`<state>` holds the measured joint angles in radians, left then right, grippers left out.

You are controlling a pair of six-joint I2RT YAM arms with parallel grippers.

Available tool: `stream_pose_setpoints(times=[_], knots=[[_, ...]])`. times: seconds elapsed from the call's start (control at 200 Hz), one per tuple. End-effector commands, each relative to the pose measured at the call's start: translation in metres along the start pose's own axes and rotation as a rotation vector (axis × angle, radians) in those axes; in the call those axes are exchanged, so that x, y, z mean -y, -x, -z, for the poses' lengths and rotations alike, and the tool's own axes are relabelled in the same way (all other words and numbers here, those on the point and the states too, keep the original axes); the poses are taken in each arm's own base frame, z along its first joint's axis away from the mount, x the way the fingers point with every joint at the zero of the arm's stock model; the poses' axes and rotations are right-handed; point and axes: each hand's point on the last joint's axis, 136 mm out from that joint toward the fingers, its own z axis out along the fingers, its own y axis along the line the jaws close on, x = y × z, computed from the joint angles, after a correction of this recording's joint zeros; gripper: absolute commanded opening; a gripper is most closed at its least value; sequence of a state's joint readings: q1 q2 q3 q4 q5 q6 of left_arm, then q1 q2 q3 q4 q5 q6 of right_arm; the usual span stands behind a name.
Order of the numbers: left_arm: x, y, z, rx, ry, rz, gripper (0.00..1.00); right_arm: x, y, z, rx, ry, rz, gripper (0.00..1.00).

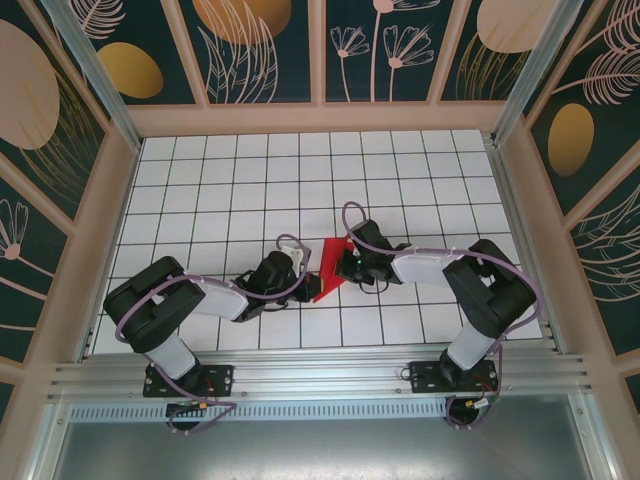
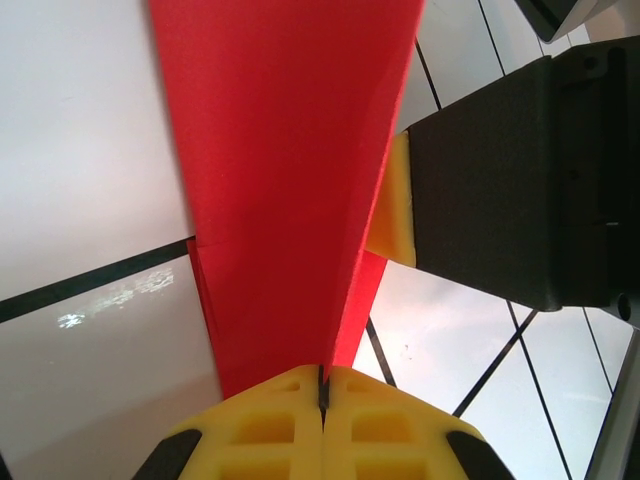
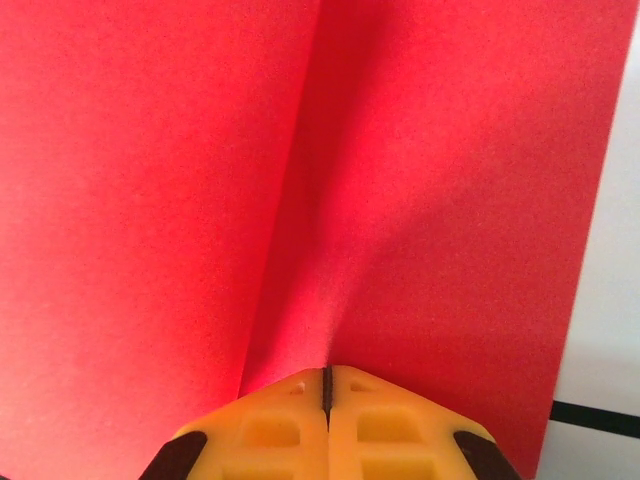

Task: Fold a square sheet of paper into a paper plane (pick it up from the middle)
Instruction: Fourth fold the wing at the center of the table.

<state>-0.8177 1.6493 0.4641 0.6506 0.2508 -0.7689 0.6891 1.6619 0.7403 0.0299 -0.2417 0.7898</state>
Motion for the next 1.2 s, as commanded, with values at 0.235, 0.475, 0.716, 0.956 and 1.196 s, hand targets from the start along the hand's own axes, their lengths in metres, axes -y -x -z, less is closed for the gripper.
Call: stream_pose_setpoints(times=[0.235, 0.475, 0.716, 0.956, 1.196], knots=[[-0.014, -0.006, -0.003, 0.001, 0.022, 0.045, 0.00, 0.007, -0.004, -0.006, -0.014, -0.034, 0.010, 0.05], [-0.028, -0.008, -0.004, 0.001, 0.085, 0.066, 0.00, 0.002, -0.001, -0.003, -0.007, -0.026, 0.015, 0.05], [-0.033, -0.008, -0.006, -0.014, 0.122, 0.042, 0.00, 0.003, -0.003, -0.003, -0.011, -0.028, 0.019, 0.05], [-0.022, -0.006, -0.009, -0.032, 0.077, 0.002, 0.00, 0.002, -0.002, -0.003, -0.011, -0.029, 0.024, 0.05], [-0.020, -0.003, -0.010, -0.043, 0.088, -0.037, 0.00, 0.002, -0.001, -0.002, -0.006, -0.034, 0.024, 0.05]])
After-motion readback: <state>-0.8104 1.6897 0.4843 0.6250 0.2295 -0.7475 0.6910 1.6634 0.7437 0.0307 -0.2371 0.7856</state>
